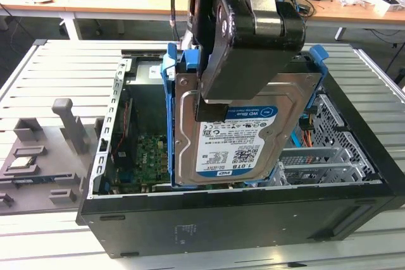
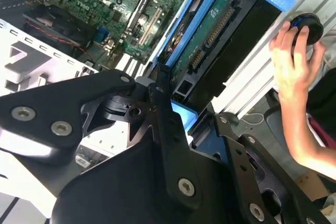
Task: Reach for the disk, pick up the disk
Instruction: 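Pick up the disk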
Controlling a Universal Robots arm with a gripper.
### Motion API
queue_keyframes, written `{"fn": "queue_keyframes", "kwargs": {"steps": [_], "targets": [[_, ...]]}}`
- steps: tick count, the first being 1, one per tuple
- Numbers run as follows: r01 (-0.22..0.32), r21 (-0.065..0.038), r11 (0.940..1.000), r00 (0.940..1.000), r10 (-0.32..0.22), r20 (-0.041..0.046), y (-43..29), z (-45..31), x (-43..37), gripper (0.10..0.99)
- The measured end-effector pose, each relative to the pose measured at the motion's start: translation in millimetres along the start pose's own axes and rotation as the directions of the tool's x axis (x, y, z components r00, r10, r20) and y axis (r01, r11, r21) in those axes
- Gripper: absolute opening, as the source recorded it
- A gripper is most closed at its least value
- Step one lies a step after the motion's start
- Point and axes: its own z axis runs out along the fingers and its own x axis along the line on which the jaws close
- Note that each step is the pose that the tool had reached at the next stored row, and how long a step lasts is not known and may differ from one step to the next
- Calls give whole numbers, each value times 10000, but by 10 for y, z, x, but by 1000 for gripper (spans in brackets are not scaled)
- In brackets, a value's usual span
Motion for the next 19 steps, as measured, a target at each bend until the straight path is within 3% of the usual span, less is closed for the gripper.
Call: {"fn": "queue_keyframes", "kwargs": {"steps": [4, 19], "targets": [[0, 0, 10000, 10000, 0, 0, -49, 3, -30, 369], [-1, -17, 10000, 10000, 1, -17, -481, 106, -271, 369]]}}
